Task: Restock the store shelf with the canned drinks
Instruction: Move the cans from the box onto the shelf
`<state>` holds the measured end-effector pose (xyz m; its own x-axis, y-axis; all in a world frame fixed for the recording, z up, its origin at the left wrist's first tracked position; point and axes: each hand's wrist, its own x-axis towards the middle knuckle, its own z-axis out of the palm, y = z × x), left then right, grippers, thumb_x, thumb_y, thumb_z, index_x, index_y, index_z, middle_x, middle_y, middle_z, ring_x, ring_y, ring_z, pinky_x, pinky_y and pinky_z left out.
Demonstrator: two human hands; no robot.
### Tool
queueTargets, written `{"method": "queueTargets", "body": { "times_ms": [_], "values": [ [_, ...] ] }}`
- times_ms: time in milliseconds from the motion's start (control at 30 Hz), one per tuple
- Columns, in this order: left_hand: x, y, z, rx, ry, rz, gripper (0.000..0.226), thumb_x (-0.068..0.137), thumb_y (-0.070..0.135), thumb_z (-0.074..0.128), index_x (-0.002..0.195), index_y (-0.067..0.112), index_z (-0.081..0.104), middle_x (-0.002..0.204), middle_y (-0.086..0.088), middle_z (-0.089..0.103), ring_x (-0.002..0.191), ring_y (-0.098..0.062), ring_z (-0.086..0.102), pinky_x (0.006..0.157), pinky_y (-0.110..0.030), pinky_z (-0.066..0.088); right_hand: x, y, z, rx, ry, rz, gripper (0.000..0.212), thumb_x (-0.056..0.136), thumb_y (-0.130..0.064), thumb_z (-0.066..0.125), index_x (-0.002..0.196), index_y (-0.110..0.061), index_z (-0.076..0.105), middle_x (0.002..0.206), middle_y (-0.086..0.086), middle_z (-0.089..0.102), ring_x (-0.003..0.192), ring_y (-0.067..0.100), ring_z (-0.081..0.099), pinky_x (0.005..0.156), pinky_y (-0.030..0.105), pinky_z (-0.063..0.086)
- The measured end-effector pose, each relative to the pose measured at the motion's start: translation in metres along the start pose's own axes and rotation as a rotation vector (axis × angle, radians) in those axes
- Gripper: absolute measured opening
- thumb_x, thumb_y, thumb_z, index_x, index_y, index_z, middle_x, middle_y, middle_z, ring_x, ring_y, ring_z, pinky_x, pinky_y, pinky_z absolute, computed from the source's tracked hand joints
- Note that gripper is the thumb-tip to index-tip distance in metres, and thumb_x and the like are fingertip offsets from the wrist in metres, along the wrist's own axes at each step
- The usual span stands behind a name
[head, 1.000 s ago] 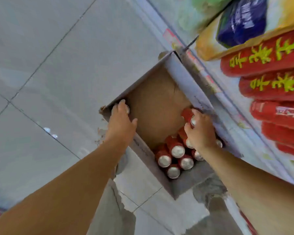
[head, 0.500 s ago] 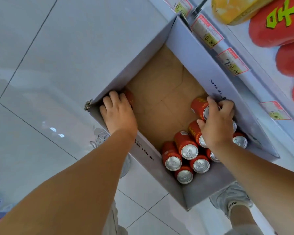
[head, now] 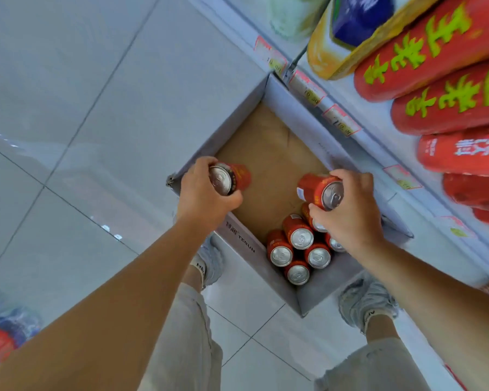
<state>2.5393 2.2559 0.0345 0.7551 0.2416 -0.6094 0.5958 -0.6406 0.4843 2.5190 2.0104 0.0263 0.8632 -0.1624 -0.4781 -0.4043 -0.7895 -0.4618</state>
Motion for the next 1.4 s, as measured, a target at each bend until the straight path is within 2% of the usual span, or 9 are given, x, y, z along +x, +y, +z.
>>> {"method": "queueTargets", "body": {
  "times_ms": [233, 400, 533, 600, 800, 933, 1033, 1233, 1400],
  "values": [
    [-0.122, 0.127, -0.128, -0.061, -0.032, 0.212, 0.064, 0.056, 0.043, 0.078, 0.114, 0.038, 0.051, 0.109, 0.011, 0.058, 0.103, -0.014, 0.056, 0.09, -0.037, 0.051, -0.102, -0.116, -0.178, 0.192, 0.066, -0.087, 0.065, 0.061, -0.013, 0.085, 0.115, -0.025, 0.052, 0.108, -0.002, 0.035, 0.092, 0.003, 0.044, 0.075, 0.007, 0.035],
    [-0.238, 0.235, -0.23, -0.188, -0.003, 0.362, 0.065, 0.054, 0.048, 0.084, 0.11, 0.034, 0.054, 0.105, 0.014, 0.06, 0.096, -0.002, 0.059, 0.084, -0.02, 0.049, -0.184, -0.194, -0.329, 0.267, 0.158, -0.24, 0.067, 0.059, -0.011, 0.085, 0.117, -0.024, 0.056, 0.11, -0.002, 0.04, 0.099, 0.001, 0.044, 0.084, -0.002, 0.03],
    [-0.335, 0.306, -0.291, -0.289, 0.124, 0.465, 0.072, 0.051, 0.054, 0.08, 0.113, 0.038, 0.047, 0.098, 0.021, 0.061, 0.09, 0.013, 0.057, 0.073, -0.001, 0.04, -0.252, -0.24, -0.435, 0.35, 0.257, -0.371, 0.068, 0.06, -0.019, 0.082, 0.11, -0.045, 0.046, 0.108, -0.023, 0.044, 0.1, -0.013, 0.049, 0.084, 0.002, 0.036],
    [-0.38, 0.335, -0.314, -0.328, 0.188, 0.523, 0.072, 0.055, 0.049, 0.083, 0.115, 0.04, 0.044, 0.095, 0.027, 0.061, 0.087, 0.016, 0.057, 0.071, -0.001, 0.04, -0.281, -0.255, -0.48, 0.403, 0.265, -0.429, 0.065, 0.058, -0.034, 0.078, 0.111, -0.05, 0.044, 0.112, -0.028, 0.046, 0.102, 0.0, 0.057, 0.085, 0.022, 0.05],
    [-0.473, 0.413, -0.374, -0.308, 0.329, 0.803, 0.062, 0.053, 0.062, 0.065, 0.108, 0.041, 0.045, 0.094, 0.025, 0.066, 0.088, -0.002, 0.065, 0.081, -0.033, 0.054, -0.356, -0.288, -0.589, 0.465, 0.462, -0.557, 0.069, 0.053, -0.047, 0.07, 0.117, -0.044, 0.046, 0.111, -0.018, 0.06, 0.104, 0.005, 0.06, 0.089, 0.032, 0.05],
    [-0.502, 0.449, -0.398, -0.334, 0.294, 1.032, 0.061, 0.057, 0.056, 0.072, 0.111, 0.041, 0.049, 0.097, 0.023, 0.067, 0.087, -0.002, 0.067, 0.081, -0.037, 0.056, -0.401, -0.293, -0.63, 0.508, 0.662, -0.572, 0.063, 0.05, -0.049, 0.07, 0.109, -0.046, 0.047, 0.104, -0.022, 0.061, 0.099, 0.001, 0.061, 0.087, 0.029, 0.05],
    [-0.526, 0.479, -0.407, -0.371, 0.228, 1.2, 0.056, 0.057, 0.052, 0.072, 0.108, 0.045, 0.052, 0.097, 0.025, 0.067, 0.086, 0.0, 0.066, 0.079, -0.017, 0.052, -0.433, -0.288, -0.653, 0.533, 0.808, -0.539, 0.064, 0.049, -0.048, 0.073, 0.108, -0.048, 0.047, 0.101, -0.023, 0.062, 0.097, 0.001, 0.061, 0.085, 0.025, 0.049],
    [-0.572, 0.549, -0.394, -0.41, 0.094, 1.431, 0.054, 0.063, 0.05, 0.075, 0.113, 0.041, 0.053, 0.102, 0.023, 0.067, 0.091, -0.004, 0.066, 0.079, -0.022, 0.052, -0.475, -0.255, -0.708, 0.539, 1.057, -0.475, 0.06, 0.062, -0.023, 0.086, 0.102, -0.045, 0.048, 0.095, -0.038, 0.056, 0.088, -0.011, 0.058, 0.071, 0.001, 0.041],
    [-0.586, 0.613, -0.351, -0.459, 0.08, 1.455, 0.063, 0.068, 0.047, 0.079, 0.124, 0.032, 0.054, 0.11, 0.019, 0.067, 0.104, -0.002, 0.064, 0.094, -0.036, 0.053, -0.466, -0.214, -0.761, 0.427, 1.084, -0.382, 0.064, 0.062, -0.034, 0.081, 0.115, -0.042, 0.046, 0.104, -0.024, 0.057, 0.098, 0.004, 0.058, 0.09, 0.028, 0.048]
  ]
}}
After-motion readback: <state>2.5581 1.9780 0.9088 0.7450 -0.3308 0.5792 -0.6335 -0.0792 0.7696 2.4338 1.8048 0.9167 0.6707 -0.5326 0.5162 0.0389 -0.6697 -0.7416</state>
